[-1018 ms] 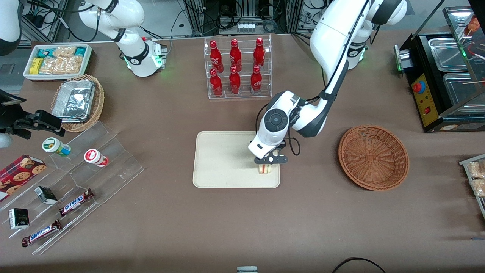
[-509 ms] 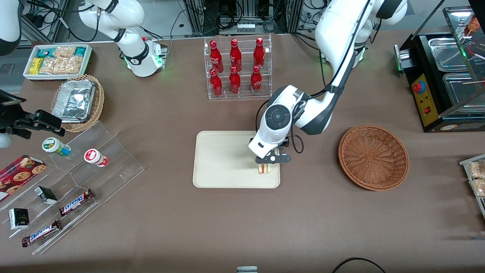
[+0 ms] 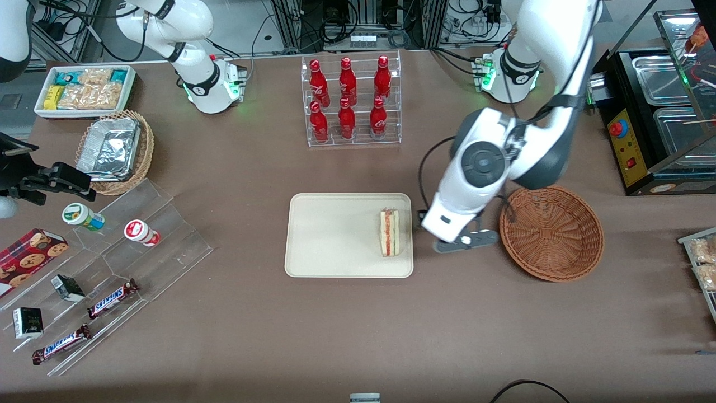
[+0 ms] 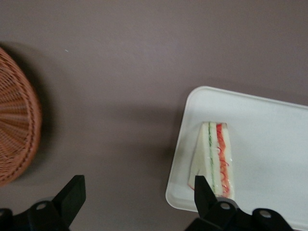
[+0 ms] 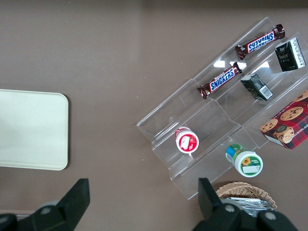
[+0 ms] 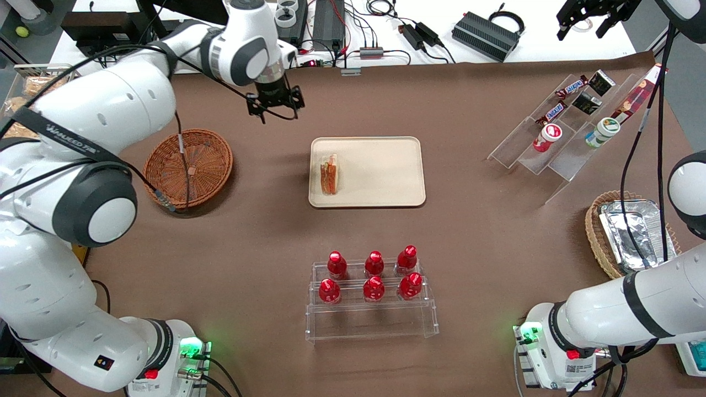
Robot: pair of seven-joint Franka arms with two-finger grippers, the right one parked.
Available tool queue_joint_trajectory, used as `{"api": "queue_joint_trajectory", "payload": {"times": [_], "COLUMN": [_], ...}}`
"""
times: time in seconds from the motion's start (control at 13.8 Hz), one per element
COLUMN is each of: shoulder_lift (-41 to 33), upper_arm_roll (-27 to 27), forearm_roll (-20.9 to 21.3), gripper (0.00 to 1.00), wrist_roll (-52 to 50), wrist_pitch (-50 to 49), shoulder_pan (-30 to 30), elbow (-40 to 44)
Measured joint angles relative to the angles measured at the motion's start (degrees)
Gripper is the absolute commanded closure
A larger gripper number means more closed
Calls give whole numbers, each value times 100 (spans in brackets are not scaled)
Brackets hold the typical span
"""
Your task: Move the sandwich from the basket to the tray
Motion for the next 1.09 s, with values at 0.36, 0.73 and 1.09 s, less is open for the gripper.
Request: {"api": "queue_joint_trajectory", "payload": {"times": [0.36,0.73,1.09], "shoulder_lift": [-611,-1378,-1546], "upper_arm_roll": [39,55,50], "forearm_roll": [234,313,322], "gripper": [0,0,0], "wrist_roll": [1178,2111,2369], "wrist_pitch": [-563,-1151,-1187], "shoulder_pan": [890,1709,1955], "elbow": [-20,-61,-66]}}
